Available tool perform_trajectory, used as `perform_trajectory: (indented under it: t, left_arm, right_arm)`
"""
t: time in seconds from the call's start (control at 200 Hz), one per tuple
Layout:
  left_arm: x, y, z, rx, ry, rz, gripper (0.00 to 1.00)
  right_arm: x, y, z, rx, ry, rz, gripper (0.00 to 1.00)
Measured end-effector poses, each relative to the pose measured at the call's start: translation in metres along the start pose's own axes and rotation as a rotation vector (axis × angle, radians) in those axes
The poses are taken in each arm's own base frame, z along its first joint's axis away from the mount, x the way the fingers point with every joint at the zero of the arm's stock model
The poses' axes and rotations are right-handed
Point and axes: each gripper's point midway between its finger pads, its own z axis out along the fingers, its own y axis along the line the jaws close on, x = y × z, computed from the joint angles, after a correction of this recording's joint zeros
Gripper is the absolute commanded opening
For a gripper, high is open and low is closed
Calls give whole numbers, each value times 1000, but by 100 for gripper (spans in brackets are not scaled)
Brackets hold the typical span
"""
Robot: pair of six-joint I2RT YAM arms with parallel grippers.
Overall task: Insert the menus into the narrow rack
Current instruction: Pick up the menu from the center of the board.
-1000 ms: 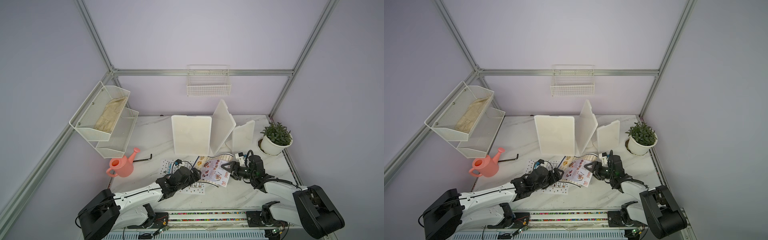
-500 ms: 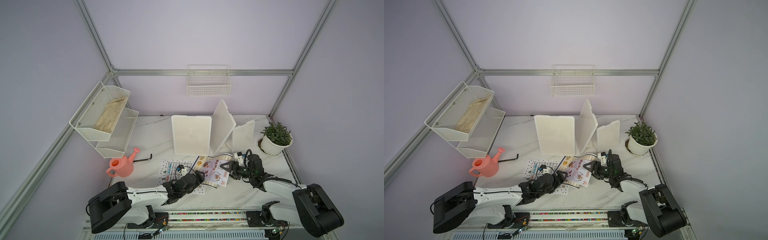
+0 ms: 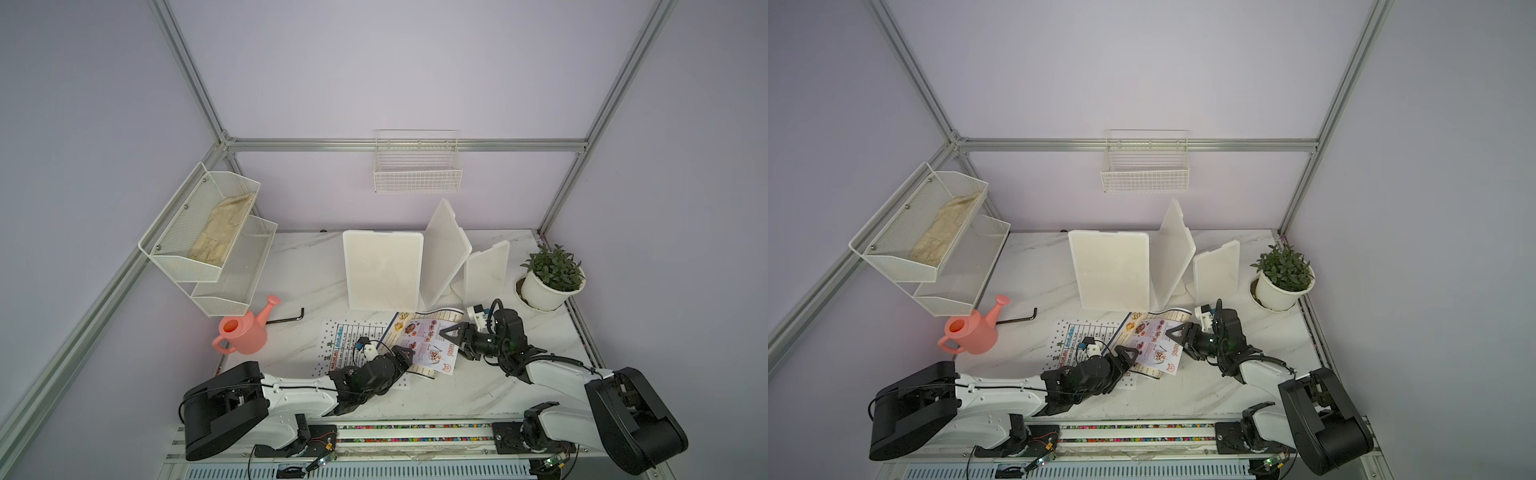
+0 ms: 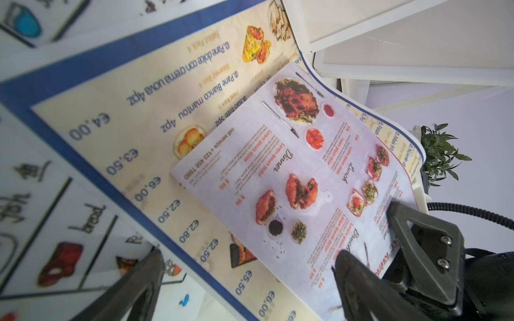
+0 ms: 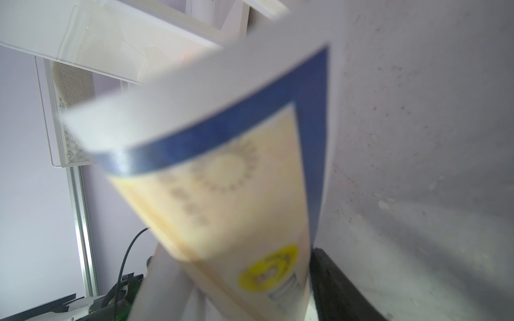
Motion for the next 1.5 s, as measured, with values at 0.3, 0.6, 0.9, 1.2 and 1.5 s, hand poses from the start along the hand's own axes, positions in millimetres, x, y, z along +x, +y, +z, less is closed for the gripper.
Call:
perform_trajectory:
  t: [0.3, 0.6, 0.9, 1.2, 1.5]
  left_arm:
    - [3, 1, -3, -4, -5, -18, 91]
    - [-17, 0, -14, 31, -99, -29, 74]
    - [-27, -9, -18, 73, -152, -35, 69]
    - [-34, -8, -19, 77, -191, -22, 51]
    - [-38, -6, -17, 72, -210, -24, 36]
  right_arm:
    - [3, 0, 1, 2, 8, -1, 65]
    - [9, -7, 2, 30, 31, 20, 64]
    - [12, -13, 3, 54, 43, 36, 63]
    - [12, -18, 4, 88, 53, 51, 62]
    - [14, -26, 4, 119, 59, 65, 62]
